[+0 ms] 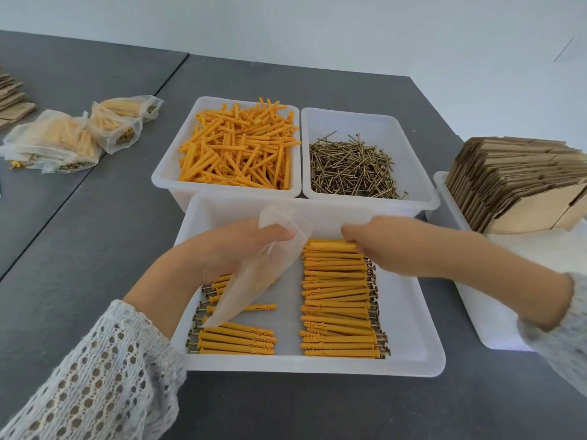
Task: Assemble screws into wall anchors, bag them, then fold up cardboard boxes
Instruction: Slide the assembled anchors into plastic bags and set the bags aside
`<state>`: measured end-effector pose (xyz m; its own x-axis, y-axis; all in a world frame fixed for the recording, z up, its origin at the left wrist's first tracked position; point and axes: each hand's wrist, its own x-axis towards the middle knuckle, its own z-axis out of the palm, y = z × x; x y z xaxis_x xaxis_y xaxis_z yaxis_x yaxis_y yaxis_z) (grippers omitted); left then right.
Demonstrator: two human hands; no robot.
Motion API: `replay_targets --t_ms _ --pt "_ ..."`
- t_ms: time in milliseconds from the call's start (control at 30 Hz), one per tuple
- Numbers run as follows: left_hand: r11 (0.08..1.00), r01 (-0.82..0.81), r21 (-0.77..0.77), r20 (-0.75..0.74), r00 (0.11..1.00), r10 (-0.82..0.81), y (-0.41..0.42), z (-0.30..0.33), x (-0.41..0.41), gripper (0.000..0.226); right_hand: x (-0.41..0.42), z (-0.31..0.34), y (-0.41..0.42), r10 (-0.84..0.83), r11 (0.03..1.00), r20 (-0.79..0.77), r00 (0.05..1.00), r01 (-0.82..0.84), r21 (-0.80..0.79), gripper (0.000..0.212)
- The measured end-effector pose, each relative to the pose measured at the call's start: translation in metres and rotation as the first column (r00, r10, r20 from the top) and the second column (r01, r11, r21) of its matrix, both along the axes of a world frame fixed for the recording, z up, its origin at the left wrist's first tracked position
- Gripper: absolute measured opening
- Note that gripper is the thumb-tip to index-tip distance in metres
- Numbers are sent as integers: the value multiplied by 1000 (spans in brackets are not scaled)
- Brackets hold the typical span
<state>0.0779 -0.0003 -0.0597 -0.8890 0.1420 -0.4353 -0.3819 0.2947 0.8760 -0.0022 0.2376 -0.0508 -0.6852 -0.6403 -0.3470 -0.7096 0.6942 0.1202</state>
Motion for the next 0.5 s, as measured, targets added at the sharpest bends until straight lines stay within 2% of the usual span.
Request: replay_targets --t_ms 200,333,500 --pt "1000 22 -17 -37 999 -22 -1 -1 0 30 -9 19 -8 -6 998 39 999 8 -69 15" --pt "1000 7 -13 -51 999 -8 -3 -1 1 27 6 -24 -16 21 999 -36 999 -20 37 7" --pt "999 18 -45 -61 998 -21 -3 0 1 26 13 -46 -9 82 997 -114 990 -83 -4 24"
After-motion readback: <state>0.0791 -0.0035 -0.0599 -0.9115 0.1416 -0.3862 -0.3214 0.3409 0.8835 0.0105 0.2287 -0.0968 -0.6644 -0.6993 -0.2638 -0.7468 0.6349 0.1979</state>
